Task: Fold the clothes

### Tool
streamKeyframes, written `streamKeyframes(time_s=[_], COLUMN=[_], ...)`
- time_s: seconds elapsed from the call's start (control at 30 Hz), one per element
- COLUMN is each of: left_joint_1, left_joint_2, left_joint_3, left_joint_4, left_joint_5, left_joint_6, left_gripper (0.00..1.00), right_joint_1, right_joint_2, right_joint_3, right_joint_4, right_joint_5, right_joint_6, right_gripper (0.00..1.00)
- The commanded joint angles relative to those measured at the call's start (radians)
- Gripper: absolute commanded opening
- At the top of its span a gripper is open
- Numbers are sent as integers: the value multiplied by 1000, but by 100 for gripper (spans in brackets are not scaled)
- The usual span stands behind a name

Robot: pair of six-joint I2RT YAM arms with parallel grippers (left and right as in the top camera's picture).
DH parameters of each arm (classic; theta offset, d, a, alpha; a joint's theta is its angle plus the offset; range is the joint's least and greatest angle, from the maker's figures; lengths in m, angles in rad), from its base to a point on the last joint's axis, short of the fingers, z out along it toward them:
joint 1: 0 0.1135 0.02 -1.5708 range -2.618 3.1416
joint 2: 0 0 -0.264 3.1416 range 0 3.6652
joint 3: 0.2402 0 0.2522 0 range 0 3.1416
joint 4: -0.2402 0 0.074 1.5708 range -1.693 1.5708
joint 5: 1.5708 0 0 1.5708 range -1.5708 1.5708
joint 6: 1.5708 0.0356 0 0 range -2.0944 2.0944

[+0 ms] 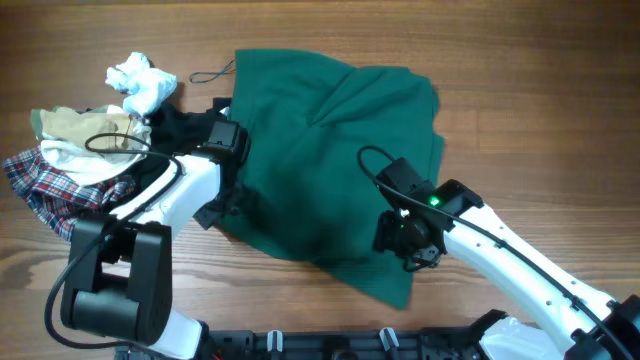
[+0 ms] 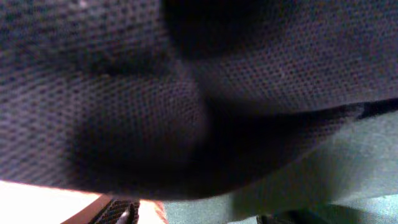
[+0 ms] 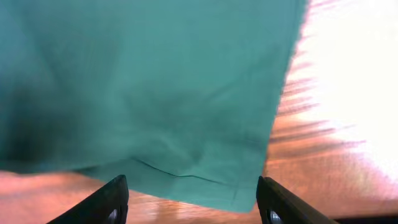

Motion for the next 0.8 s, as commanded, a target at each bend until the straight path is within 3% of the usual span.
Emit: streamKeyframes(time_s=[0.0,0.03,0.1,0.3,0.47,0.77], left_joint_1=[8,8,8,8,8,8], left_joint_2=[11,11,11,11,11,11], left_joint_3=[-12,-12,-12,-12,-12,-12], left_joint_4=[23,27,32,77,98,98], left_joint_5=[13,20,20,56,80,103], left_joint_6=[-27,-27,-27,-27,-27,-27], left_gripper=[62,62,63,62,65,66], right_joint_1=[5,5,5,19,153,249], right_joint_2=[-9,-9,-9,-9,-9,13], right_joint_3=[-13,-41,-131,-225,-225,-229], right_joint_4=[-51,-67,-43,-6,88,124], right_joint_5=[30,8,-63,-112,-104,32], right_joint_6=[315,407,459,402,410,470], right_gripper=[64,62,59,54,54,52])
